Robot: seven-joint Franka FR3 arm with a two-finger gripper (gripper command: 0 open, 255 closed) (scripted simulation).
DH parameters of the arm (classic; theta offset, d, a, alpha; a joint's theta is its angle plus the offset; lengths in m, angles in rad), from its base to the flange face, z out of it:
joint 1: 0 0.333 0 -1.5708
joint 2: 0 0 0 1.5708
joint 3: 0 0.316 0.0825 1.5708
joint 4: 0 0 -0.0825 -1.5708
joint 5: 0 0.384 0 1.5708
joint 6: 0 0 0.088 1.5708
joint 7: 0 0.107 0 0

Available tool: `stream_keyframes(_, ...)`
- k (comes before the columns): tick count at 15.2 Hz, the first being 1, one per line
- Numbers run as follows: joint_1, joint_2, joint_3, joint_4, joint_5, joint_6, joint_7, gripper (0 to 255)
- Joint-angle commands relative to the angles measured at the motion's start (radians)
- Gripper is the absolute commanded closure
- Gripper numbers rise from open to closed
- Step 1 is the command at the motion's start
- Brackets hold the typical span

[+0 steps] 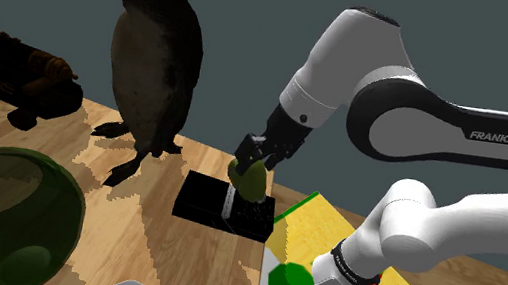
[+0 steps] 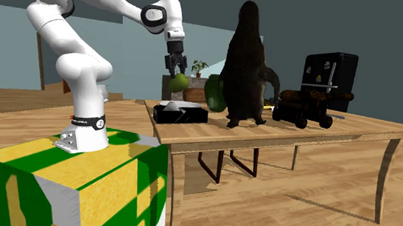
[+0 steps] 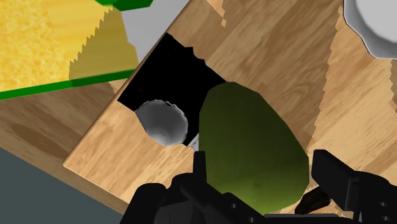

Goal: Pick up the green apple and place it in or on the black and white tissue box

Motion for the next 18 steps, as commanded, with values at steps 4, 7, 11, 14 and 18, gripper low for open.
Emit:
stream_keyframes(4, 0.005, 0.014, 0.015, -0.054, 0.014, 0.069, -0.005, 255)
stream_keyframes(7, 0.005, 0.014, 0.015, -0.054, 0.014, 0.069, -0.005, 255)
stream_keyframes(11, 0.005, 0.014, 0.015, -0.054, 0.014, 0.069, -0.005, 255)
stream_keyframes(14, 0.005, 0.014, 0.015, -0.054, 0.014, 0.069, -0.005, 0)
stream_keyframes(18, 0.005, 0.014, 0.015, -0.054, 0.014, 0.069, -0.005, 0)
